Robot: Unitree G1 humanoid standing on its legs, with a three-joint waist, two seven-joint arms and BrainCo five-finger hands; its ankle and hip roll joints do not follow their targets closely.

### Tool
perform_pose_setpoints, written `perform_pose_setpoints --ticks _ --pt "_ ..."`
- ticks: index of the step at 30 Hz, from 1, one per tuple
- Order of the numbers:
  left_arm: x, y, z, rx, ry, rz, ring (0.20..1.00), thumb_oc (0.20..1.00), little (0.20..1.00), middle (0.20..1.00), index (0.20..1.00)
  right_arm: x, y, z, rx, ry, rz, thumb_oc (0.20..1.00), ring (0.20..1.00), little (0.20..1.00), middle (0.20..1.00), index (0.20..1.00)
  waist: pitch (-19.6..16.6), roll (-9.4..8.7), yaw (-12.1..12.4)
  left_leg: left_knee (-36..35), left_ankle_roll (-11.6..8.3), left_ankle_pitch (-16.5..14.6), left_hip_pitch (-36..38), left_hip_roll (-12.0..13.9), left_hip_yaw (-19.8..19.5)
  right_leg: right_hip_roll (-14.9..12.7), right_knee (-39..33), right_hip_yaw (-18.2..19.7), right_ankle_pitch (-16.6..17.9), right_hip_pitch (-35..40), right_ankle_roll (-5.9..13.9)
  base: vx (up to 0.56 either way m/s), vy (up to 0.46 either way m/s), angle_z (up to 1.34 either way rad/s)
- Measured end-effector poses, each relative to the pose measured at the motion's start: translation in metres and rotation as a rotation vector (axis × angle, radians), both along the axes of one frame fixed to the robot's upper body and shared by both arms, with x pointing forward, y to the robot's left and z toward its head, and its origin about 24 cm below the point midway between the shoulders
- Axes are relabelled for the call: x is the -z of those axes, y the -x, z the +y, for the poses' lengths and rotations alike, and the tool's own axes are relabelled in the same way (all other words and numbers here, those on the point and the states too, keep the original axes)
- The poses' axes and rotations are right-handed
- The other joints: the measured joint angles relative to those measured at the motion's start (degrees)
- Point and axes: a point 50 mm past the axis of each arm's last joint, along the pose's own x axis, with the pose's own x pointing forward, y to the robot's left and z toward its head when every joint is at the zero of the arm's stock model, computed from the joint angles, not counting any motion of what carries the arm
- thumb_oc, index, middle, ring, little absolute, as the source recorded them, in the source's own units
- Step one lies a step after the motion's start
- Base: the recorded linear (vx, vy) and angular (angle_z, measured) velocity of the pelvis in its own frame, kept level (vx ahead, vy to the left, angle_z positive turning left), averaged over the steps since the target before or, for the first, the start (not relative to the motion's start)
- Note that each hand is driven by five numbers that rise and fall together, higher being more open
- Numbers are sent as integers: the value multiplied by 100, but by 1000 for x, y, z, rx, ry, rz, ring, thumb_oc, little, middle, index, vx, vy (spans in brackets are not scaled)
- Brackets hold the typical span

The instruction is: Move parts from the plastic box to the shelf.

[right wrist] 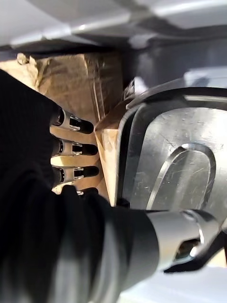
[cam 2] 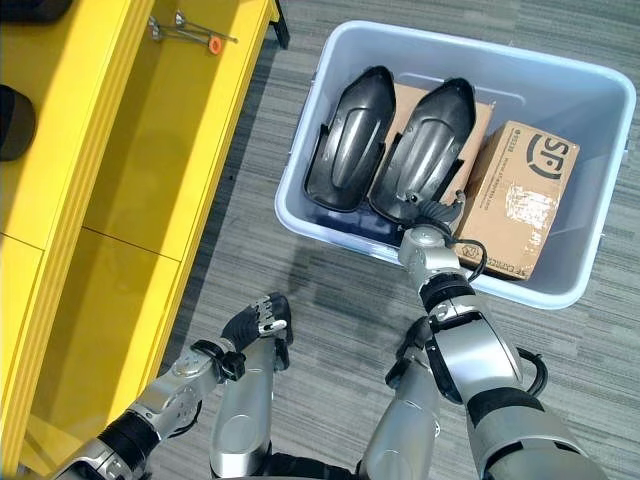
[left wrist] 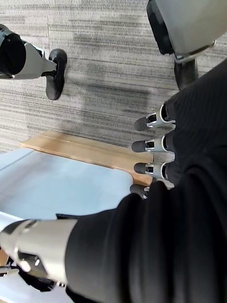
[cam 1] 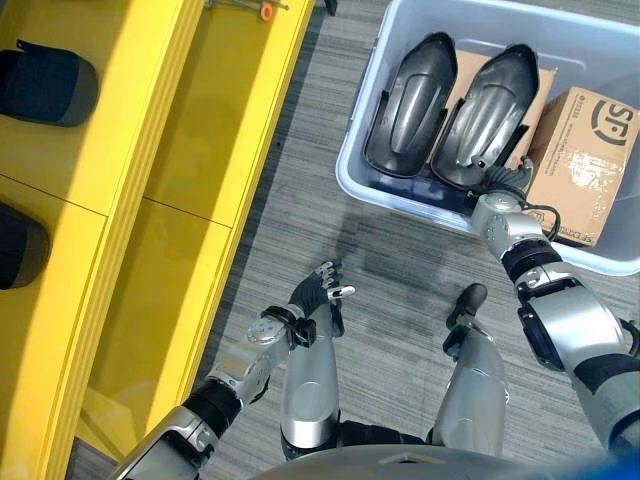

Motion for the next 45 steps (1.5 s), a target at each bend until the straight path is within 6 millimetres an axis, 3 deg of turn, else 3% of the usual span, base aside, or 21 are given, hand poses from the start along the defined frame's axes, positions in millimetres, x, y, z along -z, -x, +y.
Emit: perform_pose_setpoints --ticks 4,10,15,18,27,30,36,45 --pt "-1 -1 -1 0 2 -2 1000 1000 1000 1000 1000 -17 -4 12 -72 134 -76 1000 1000 1000 1000 1000 0 0 -76 -1 0 0 0 1 5 0 -1 4 0 -5 0 0 0 0" --pt "-2 -2 -1 -9 -2 -7 1000 1000 1000 1000 1000 -27 -5 19 -127 338 -105 1000 1000 1000 1000 1000 0 0 -65 -6 1 0 -4 3 7 -2 -1 5 -2 -16 -1 0 0 0" --pt "-2 -3 0 -7 -5 -7 1000 1000 1000 1000 1000 -48 -9 13 -162 492 -136 1000 1000 1000 1000 1000 1 5 -3 -9 0 1 -7 16 3 -30 1 -1 -3 -17 -1 9 -28 1" --pt "-2 -2 0 1 6 -4 1000 1000 1000 1000 1000 -59 -9 10 -95 476 -170 1000 1000 1000 1000 1000 -1 18 27 -7 0 1 -7 4 -1 -54 22 -2 -8 -24 -1 0 0 0" --pt "0 0 -3 18 0 3 1000 1000 1000 1000 1000 -59 -3 -2 97 417 -202 1000 1000 1000 1000 1000 -2 22 -63 -5 5 0 -47 -42 15 -74 28 4 -7 -81 0 0 0 0" --pt "1 1 -6 28 2 9 1000 1000 1000 1000 1000 -57 -2 -1 125 316 -217 1000 1000 1000 1000 1000 -3 25 -74 -4 5 1 -81 -38 23 -58 33 8 -6 -124 -1 0 0 0" --pt "0 0 -6 29 3 5 1000 1000 1000 1000 1000 -47 -4 10 67 216 -211 1000 1000 1000 1000 1000 -3 26 -85 8 6 1 -80 -42 25 -63 49 9 -5 -124 -2 0 0 0" --pt "1 0 -6 31 0 11 1000 1000 1000 1000 1000 -45 -10 23 -116 236 -211 1000 1000 1000 1000 1000 -3 27 -67 42 16 7 -79 -41 17 -81 86 20 -6 -124 -3 0 0 0"
